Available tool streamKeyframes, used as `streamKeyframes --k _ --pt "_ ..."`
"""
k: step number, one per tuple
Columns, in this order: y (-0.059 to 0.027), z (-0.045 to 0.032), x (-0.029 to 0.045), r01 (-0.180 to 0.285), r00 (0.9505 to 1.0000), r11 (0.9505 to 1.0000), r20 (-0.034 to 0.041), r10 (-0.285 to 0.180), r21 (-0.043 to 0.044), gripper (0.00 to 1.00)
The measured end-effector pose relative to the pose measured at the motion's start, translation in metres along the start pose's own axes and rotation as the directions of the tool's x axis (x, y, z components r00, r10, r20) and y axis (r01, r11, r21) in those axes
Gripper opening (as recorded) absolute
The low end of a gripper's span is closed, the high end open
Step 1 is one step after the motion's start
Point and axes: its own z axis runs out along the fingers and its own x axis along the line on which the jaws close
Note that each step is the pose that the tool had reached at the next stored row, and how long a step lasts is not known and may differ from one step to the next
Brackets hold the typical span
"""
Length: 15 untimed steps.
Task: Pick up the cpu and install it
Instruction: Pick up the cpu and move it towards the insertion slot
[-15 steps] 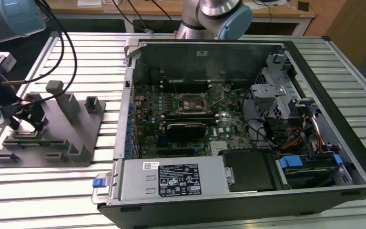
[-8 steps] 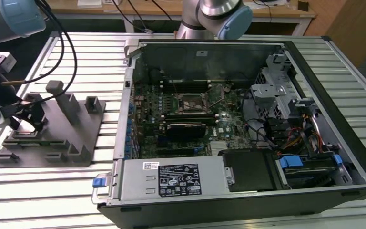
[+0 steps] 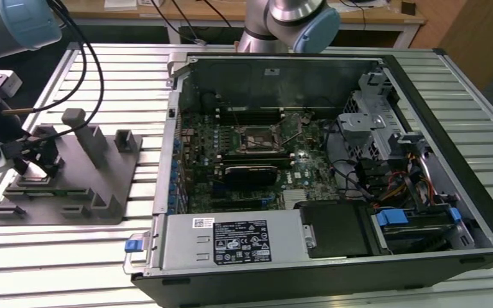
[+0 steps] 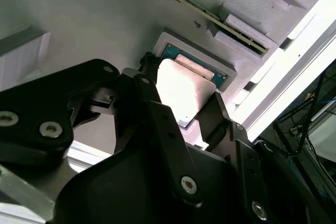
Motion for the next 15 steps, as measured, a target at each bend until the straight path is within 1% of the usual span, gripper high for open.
streamKeyframes --k 8,15 --pt "0.0 0.0002 0.0 0.0 1.0 1.0 0.0 0.0 -0.0001 0.55" --pt "0.0002 -0.0028 -0.0001 0.0 1.0 1.0 0.0003 0.0 -0.0003 0.55"
